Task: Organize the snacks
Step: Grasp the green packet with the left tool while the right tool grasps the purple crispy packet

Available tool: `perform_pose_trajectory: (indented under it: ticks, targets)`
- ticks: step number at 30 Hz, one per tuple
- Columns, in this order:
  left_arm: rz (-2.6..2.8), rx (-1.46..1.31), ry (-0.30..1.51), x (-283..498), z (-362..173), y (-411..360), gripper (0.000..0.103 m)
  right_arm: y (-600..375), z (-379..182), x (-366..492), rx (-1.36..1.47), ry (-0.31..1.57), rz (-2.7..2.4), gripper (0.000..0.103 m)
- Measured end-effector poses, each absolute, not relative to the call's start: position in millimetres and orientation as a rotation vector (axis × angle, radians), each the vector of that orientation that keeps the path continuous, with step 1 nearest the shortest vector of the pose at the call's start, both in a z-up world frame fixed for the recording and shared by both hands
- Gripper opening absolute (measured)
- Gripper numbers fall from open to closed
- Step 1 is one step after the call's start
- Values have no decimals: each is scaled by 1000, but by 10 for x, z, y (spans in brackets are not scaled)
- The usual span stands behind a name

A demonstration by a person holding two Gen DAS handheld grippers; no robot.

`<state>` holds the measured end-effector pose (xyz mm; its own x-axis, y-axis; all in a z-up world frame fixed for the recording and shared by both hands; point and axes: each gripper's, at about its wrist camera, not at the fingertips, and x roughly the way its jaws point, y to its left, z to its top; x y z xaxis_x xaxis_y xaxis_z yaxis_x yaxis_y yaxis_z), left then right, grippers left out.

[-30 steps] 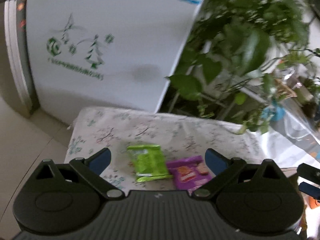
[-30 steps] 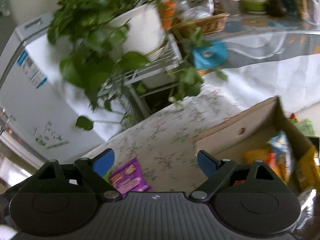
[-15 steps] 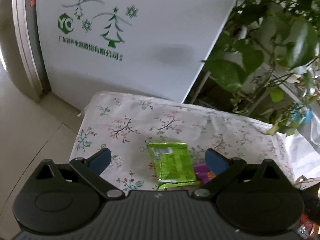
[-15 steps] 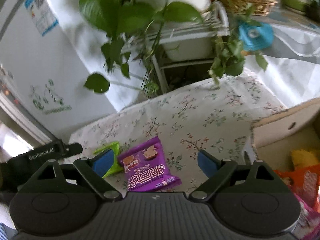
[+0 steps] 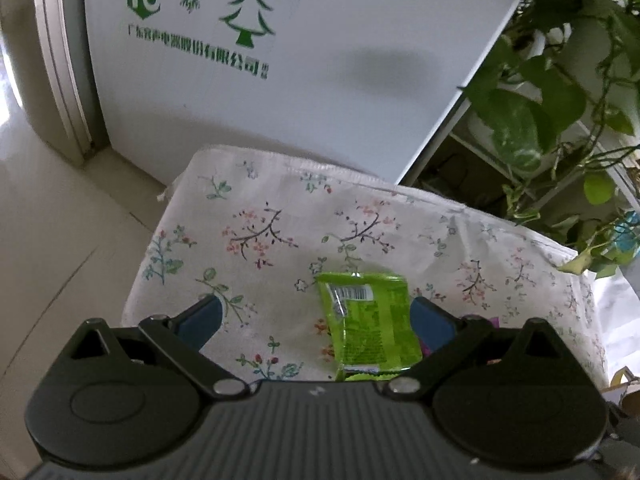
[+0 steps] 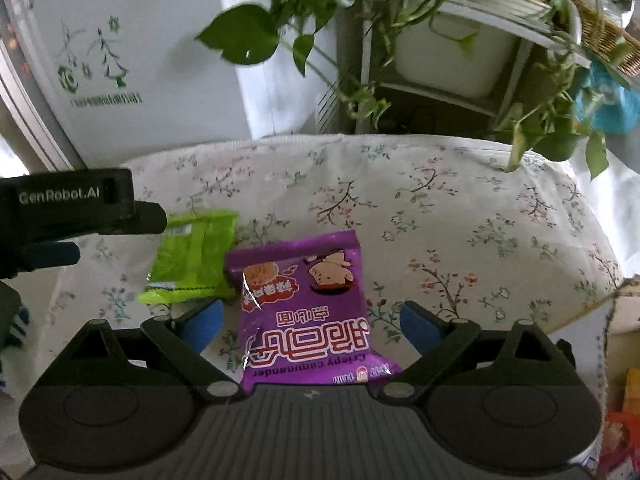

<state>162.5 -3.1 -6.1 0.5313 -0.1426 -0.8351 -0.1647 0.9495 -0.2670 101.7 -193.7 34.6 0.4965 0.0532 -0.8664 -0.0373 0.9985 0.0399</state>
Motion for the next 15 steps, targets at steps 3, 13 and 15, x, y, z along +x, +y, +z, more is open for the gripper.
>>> perform_pose_trajectory:
  ticks: [3,13,15]
  targets:
    - [17,-339,1027,1674,-113,-60,100,-1937,287,1041,33,1059,53,90]
    - [-7,-301,1045,1768,-199,-311,100,-2222,244,1010,134,1124,-77,69]
    - [-7,-281,1047,1776,-230,-366,100,-2268,250,984,130,1123,-106,69]
